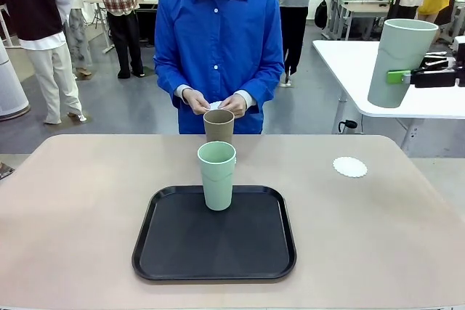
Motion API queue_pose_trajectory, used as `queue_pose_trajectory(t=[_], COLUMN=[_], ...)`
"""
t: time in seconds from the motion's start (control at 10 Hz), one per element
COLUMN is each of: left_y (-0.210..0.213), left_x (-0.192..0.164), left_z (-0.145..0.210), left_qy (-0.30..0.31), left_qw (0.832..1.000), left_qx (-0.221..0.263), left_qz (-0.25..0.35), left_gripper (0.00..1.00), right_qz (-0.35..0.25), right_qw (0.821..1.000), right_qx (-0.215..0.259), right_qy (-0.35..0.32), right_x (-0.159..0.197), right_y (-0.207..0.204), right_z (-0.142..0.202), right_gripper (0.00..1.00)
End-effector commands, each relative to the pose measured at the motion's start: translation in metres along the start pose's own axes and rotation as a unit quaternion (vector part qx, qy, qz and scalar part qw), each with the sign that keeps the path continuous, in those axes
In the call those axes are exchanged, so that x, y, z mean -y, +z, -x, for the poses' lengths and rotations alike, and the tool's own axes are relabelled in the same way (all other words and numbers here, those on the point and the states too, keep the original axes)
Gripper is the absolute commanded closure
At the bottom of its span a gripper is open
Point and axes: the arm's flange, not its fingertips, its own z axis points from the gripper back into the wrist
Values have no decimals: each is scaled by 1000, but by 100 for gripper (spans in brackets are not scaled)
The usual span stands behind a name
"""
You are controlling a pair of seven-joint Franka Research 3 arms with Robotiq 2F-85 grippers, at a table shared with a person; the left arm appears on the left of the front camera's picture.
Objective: Place coasters on the table and set cups on them.
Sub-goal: Take one Reusable plastic cup from the Flat Tray and place it on a coaster set by the human.
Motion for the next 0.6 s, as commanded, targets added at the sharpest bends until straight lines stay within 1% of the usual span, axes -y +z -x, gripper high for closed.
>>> queue_pose_trajectory(t=[0.0, 0.1, 0.2, 0.4, 0.5], left_y=[2, 2, 2, 2, 2], left_x=[2, 2, 2, 2, 2], left_z=[-1, -1, -1, -1, -1], left_qy=[-4, -4, -4, -4, -4], left_qw=[1000, 1000, 1000, 1000, 1000], left_qx=[1, 1, 1, 1, 1], left_qz=[2, 2, 2, 2, 2], left_gripper=[0, 0, 0, 0, 0], right_qz=[-2, 0, -12, -27, -43], right_qw=[1000, 1000, 1000, 1000, 999], right_qx=[0, 0, -8, -7, -11], right_qy=[4, 0, -8, 2, 4], right_x=[-2, 0, 25, 67, 85], right_y=[-1, 0, -8, -23, -28], right_z=[-1, 0, 9, 25, 36], right_gripper=[16, 16, 16, 16, 16])
